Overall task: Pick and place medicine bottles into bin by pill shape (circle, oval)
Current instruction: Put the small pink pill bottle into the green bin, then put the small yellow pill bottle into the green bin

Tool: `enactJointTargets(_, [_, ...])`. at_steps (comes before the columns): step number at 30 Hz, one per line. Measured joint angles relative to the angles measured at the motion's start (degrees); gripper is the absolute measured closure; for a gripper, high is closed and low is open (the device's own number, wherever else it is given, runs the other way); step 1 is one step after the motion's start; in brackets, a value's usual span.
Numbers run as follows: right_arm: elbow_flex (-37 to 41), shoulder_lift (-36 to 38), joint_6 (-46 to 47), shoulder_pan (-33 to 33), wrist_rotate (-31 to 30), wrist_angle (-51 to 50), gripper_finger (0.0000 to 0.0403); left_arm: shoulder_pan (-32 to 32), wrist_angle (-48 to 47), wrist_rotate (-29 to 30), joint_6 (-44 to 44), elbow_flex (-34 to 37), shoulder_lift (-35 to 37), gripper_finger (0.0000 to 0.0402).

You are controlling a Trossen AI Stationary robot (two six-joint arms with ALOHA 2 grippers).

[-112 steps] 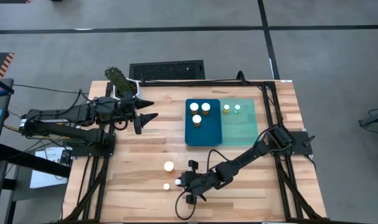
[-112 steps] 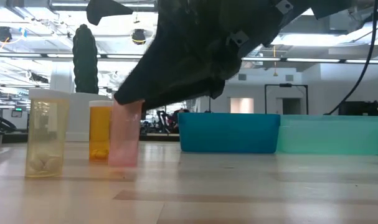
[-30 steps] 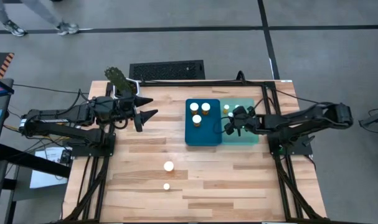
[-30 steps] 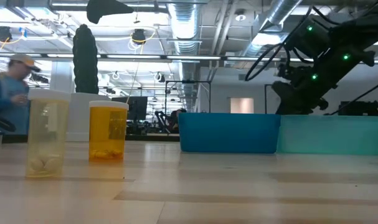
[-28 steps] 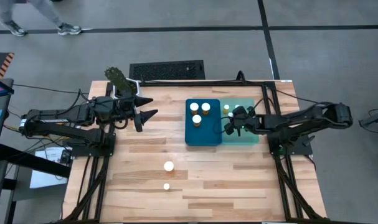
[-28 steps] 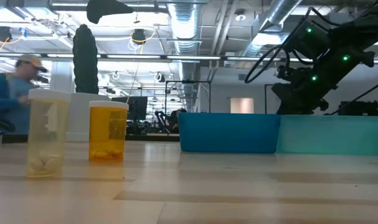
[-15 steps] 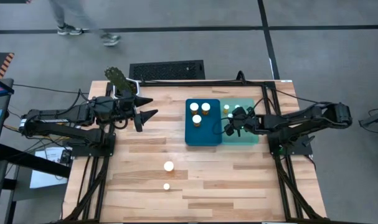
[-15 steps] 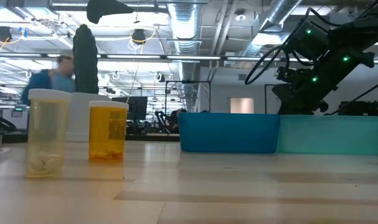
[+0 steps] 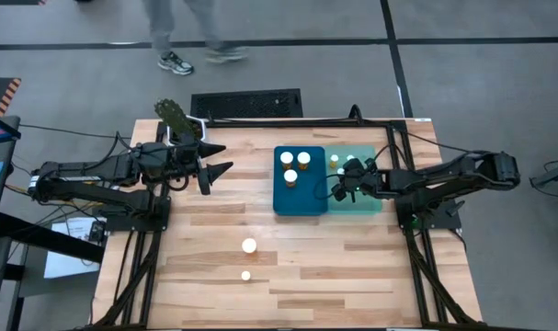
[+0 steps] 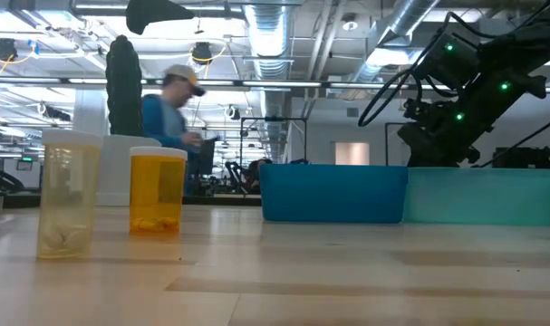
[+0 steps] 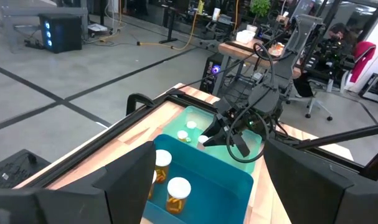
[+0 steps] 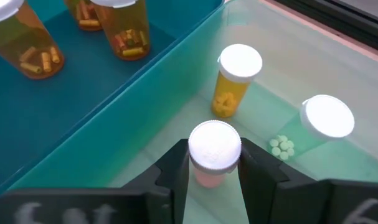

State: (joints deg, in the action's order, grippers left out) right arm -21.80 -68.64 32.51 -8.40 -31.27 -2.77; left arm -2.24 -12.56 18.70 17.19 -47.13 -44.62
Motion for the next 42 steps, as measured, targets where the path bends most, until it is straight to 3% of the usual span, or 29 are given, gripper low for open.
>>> enactJointTargets(13, [0.0,0.0,-0.1,0.0,0.0,-0.3,0.0266,0.0,0.0,0.0,0.0,0.0,0.0,0.011])
enactJointTargets(32, [0.0,0.0,0.0,0.0,0.4,-0.3,0.0224,0.0,0.0,0.0,0.0,0.0,0.0,0.011])
enactJointTargets(42, [0.0,0.0,-0.1,0.0,0.5,-0.2,0.0174,0.0,0.0,0.0,0.0,0.0,0.0,0.011])
